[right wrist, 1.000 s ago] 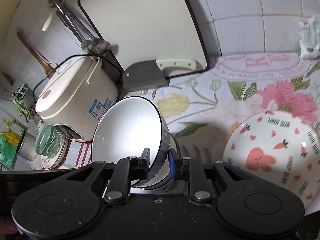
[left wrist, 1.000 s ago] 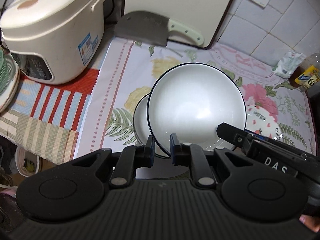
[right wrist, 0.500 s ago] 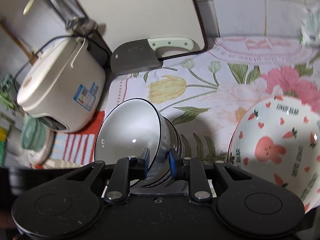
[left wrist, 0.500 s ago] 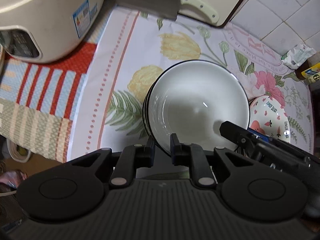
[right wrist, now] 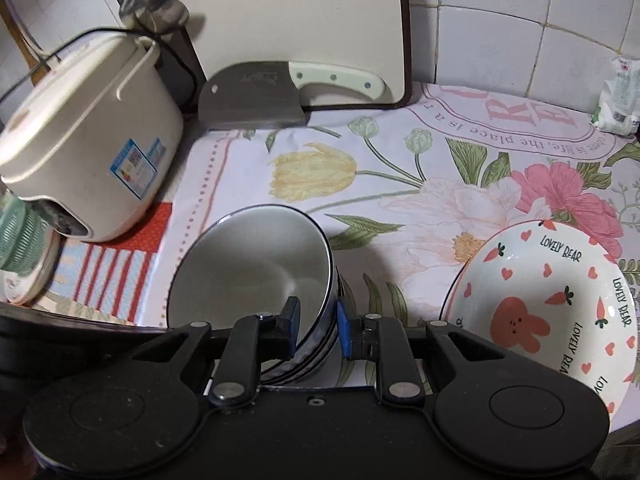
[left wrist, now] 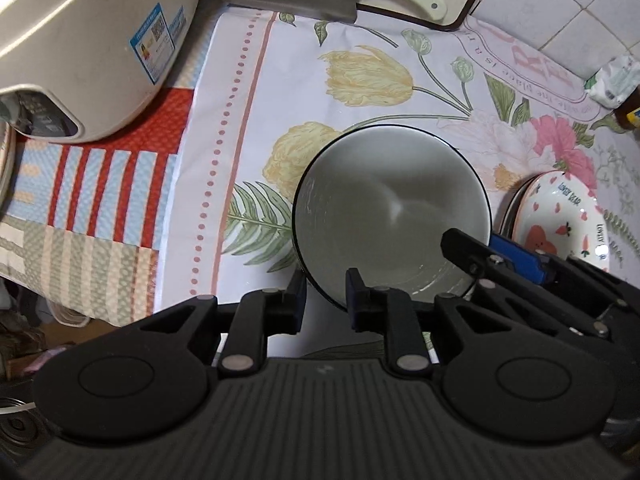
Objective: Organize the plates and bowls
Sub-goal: 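Lower the bowl into the nested bowls and open both grippers, then close both grippers on the rim of the three-bowl stack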
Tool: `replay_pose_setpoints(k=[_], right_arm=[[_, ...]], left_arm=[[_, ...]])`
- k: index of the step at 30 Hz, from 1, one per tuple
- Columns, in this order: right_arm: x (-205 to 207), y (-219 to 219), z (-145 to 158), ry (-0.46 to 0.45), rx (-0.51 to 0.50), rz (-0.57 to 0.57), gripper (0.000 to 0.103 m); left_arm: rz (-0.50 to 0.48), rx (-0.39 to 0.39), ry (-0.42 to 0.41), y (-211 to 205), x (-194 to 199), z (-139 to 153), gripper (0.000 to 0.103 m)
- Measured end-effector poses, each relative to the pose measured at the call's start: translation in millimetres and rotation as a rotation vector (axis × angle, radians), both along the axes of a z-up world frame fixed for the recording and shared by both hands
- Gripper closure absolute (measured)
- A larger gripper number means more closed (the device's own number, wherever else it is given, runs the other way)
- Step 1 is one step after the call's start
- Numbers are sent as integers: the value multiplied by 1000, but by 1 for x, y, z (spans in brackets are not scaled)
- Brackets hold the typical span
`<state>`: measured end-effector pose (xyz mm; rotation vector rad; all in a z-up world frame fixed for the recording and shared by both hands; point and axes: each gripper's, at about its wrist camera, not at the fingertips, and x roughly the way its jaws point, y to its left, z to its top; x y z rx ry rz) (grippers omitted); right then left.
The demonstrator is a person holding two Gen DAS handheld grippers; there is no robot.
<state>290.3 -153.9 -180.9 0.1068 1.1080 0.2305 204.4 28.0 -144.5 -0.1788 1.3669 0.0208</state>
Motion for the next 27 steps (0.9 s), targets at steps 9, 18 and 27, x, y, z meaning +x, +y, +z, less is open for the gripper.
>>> replay_pose_setpoints(k=[9,18,27], right_arm=[[-11,-18,12,-77,99,65,75],[-44,-48,37,-216,130,160,50],[-71,-47,39,-291,96,280,39]], left_arm=[[-6,-5,-47,5,-4,18,75],[-15,-124,-155,17,-28,48,75],[-56,-199,-286,15,-57,53,75]])
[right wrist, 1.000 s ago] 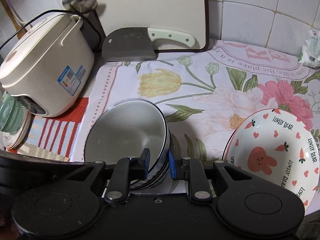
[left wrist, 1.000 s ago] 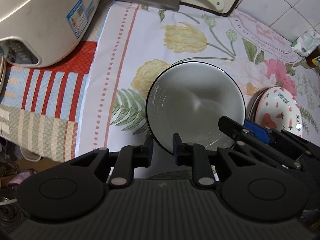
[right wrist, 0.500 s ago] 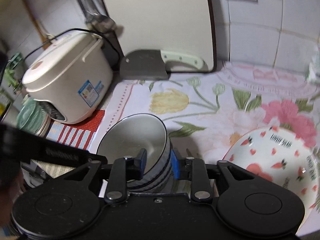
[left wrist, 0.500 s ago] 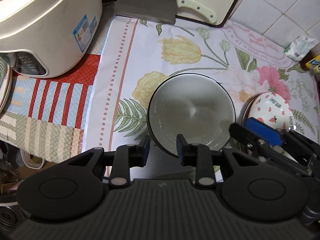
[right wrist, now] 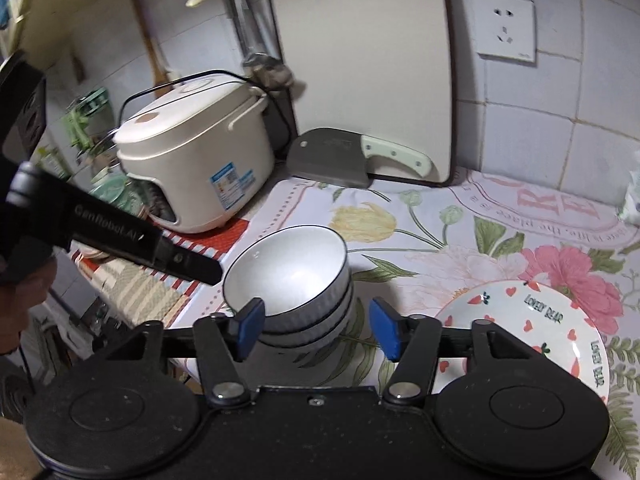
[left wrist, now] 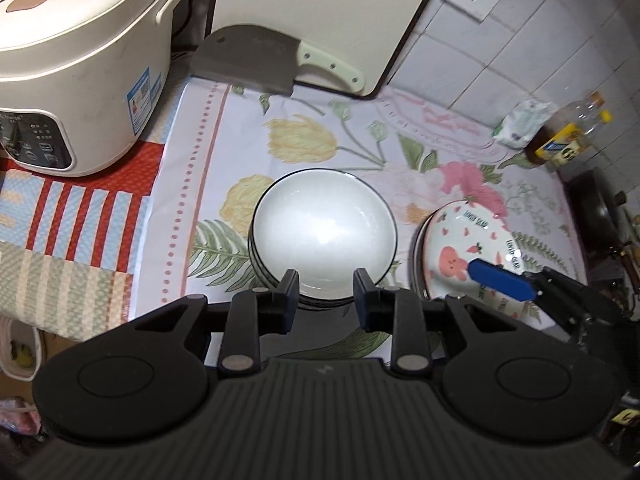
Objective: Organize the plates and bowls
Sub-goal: 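Close both grippers on the rim of the three-bowl stack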
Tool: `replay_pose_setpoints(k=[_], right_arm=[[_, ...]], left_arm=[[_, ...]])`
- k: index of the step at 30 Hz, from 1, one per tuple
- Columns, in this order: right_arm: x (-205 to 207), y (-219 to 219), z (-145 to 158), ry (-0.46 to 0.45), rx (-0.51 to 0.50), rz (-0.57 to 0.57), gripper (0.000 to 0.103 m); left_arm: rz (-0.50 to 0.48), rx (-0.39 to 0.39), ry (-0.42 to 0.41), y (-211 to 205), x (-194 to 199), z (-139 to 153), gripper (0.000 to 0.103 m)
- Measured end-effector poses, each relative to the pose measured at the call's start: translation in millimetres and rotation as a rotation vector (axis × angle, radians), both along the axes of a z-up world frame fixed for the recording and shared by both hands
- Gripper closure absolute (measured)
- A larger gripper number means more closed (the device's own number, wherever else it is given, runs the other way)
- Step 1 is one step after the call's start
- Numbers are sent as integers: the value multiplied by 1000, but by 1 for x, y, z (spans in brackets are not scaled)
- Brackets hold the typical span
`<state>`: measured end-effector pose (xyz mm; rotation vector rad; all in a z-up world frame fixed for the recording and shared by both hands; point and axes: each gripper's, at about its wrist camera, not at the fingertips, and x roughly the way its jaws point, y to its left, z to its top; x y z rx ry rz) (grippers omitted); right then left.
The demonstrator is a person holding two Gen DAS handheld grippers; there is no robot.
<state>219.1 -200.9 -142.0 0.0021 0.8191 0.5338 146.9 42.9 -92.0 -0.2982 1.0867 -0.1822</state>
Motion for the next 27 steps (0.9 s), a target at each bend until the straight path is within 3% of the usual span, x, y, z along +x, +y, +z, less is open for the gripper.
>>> replay_pose_setpoints(k=[5,10,15,19,20,22,27], right_arm=[[-16,11,-8,-49,-8,45,39],[-28,25,-27,-69,-16,35,38],[-26,32,-53,-68,-52,12,30],[-23,44,-75,-75,-110,20,26],[-23,47,-80,-83,-120,31,17],[-23,53,-90,-119,-143,48,9],[-20,69,-109,-177,-168,49,9]], left_arm=[[1,-20,-50,1,-12,-3,72],[40,-38,-49,5,-17,-12,62],[93,-69,-36,11,-15,-28,61],[140,-101,-24,14,-9,-43,53],[149,-112,-18,14,-8,-46,53],[168,-119,-4,15,-3,-53,51],[190,-117,23,19,8,-68,49]])
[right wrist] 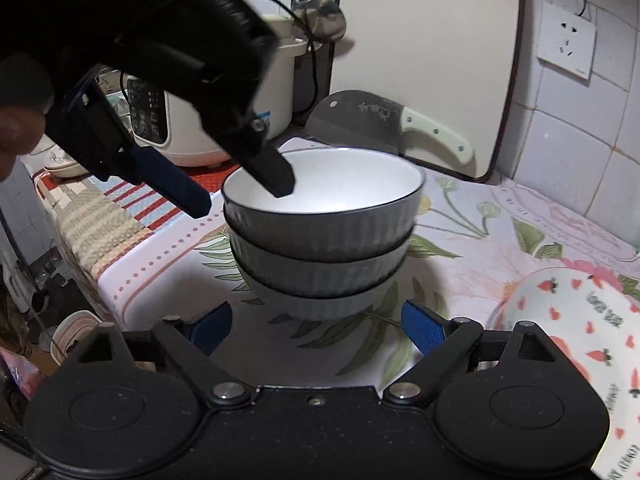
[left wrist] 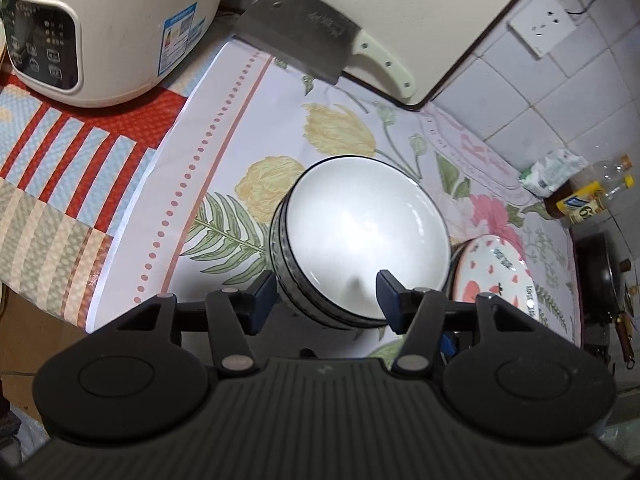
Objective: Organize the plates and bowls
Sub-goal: 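Close both grippers on the rim of the three-bowl stack, then lift the bowl stack with both grippers and carry it over the bunny plate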
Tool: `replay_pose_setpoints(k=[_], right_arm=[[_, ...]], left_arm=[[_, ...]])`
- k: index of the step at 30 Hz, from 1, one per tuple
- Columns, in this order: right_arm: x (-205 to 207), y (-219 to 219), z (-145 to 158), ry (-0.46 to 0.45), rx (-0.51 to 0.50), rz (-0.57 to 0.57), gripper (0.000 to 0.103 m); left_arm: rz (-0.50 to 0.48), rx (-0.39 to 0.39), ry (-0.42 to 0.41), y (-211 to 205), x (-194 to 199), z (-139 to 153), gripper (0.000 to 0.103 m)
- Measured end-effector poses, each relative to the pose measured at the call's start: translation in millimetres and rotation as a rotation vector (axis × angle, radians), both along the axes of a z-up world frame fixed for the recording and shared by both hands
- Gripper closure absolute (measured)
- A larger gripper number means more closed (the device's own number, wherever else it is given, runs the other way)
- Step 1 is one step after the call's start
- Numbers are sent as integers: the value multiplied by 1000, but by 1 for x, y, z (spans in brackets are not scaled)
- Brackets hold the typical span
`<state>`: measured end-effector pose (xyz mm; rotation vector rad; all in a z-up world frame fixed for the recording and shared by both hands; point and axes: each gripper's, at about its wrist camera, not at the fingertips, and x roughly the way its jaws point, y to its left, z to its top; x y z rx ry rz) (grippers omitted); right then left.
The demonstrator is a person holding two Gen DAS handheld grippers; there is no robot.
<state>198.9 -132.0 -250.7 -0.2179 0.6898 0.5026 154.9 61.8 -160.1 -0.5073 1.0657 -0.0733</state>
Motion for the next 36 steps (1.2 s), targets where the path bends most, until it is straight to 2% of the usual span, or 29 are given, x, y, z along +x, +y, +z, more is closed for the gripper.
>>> replay_pose_setpoints(k=[4,7,14,22,27,36], right_arm=[[6,6,-14,-35,16,-27,9],[7,3,-24,-96,66,-49,7],[25,4,-34,-52,106,-31,6],[43,14,-38,-12,109,-9,1],[46,14,-42,-20,131,-12,0],[48,10,-45,-19,201,-55,0]], left_arm=[[-2,-19,27,1,8,-12,49],[0,-34,48,3,13,-20,50],[-14,-8,59,1,30,-25,51],[-28,42,69,3,37,-36,68],[-44,59,27,1,34,-34,68],[-116,183,-35,-17,28,-21,68]])
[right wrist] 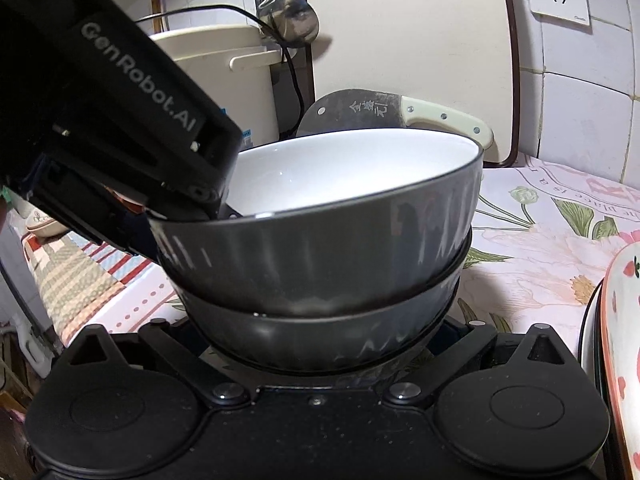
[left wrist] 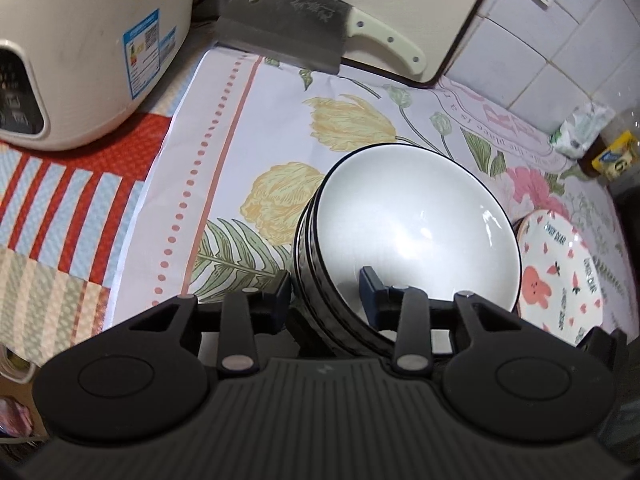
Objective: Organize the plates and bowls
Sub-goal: 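Lift the bowl stack with both grippers and carry it over the bunny plate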
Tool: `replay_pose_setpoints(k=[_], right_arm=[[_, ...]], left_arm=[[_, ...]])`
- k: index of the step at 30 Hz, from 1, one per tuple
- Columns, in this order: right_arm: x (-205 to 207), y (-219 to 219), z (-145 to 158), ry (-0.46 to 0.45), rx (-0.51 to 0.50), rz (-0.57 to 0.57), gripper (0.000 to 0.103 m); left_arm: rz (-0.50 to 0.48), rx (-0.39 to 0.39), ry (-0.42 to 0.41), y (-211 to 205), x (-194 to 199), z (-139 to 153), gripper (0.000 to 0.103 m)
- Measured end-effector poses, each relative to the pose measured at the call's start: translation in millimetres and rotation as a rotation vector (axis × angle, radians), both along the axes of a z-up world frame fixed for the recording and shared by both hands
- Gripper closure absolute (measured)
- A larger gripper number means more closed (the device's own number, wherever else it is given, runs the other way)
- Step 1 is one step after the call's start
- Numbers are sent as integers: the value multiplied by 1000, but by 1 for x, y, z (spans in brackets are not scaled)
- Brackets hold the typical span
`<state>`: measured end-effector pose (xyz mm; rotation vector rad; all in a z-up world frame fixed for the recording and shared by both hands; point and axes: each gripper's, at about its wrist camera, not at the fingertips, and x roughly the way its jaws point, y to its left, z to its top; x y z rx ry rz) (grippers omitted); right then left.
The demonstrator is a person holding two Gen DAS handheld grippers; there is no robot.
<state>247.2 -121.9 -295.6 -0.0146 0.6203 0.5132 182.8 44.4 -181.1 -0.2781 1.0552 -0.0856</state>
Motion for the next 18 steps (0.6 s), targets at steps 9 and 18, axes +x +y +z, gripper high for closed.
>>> replay_pose_setpoints(k=[9,18], right_arm=[[-24,-13,24,-48,-6,0,0],[-54,-49,81,-61,-14,-40,0]], left_arm=[[-24,-6,2,-13,-17,31,68],[-121,-18,-19,-59,-38,86,68]])
